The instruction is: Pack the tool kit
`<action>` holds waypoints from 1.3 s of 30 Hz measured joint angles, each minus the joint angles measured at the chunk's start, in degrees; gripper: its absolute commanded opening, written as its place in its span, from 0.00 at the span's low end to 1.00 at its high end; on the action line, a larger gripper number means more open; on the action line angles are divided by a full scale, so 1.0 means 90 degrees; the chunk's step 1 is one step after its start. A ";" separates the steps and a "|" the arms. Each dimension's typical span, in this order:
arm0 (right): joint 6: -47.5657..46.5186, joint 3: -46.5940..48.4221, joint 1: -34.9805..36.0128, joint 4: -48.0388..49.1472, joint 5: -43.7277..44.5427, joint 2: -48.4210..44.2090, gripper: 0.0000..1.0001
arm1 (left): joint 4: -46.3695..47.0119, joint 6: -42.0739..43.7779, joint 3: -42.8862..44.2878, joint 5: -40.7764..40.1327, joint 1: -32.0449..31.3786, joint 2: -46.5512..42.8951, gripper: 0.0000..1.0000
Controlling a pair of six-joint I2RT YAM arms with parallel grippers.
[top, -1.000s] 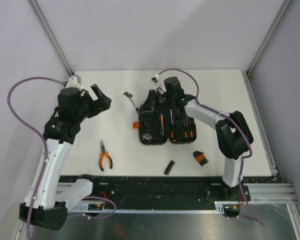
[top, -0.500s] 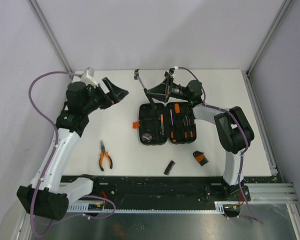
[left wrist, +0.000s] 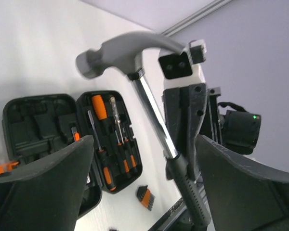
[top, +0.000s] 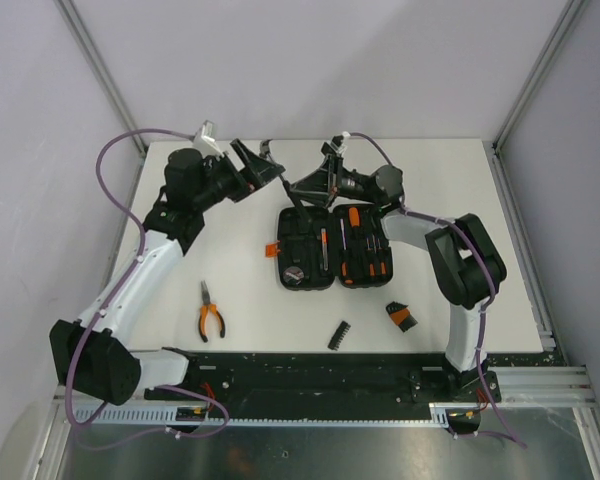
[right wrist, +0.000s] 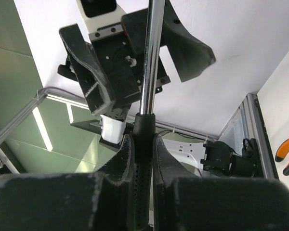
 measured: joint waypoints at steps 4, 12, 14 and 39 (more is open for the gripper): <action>-0.0175 0.0000 0.0075 -0.0114 -0.0019 -0.0046 0.00 | 0.0289 -0.0160 0.0151 0.0005 -0.0034 0.0146 0.63; -0.0352 0.0000 0.0134 -0.0328 -0.0109 -0.0151 0.00 | 0.0559 -0.0471 0.0284 0.0109 -0.0187 0.0619 0.11; -0.0566 -0.0019 0.0136 -0.0379 -0.0148 -0.0151 0.00 | 0.0583 -0.0736 0.0308 0.0114 -0.0231 0.0636 0.03; -0.6149 -0.0019 -0.1348 -0.8388 0.2987 -0.3126 0.78 | -0.1219 0.0797 0.0743 -0.1819 -0.1273 0.1413 0.00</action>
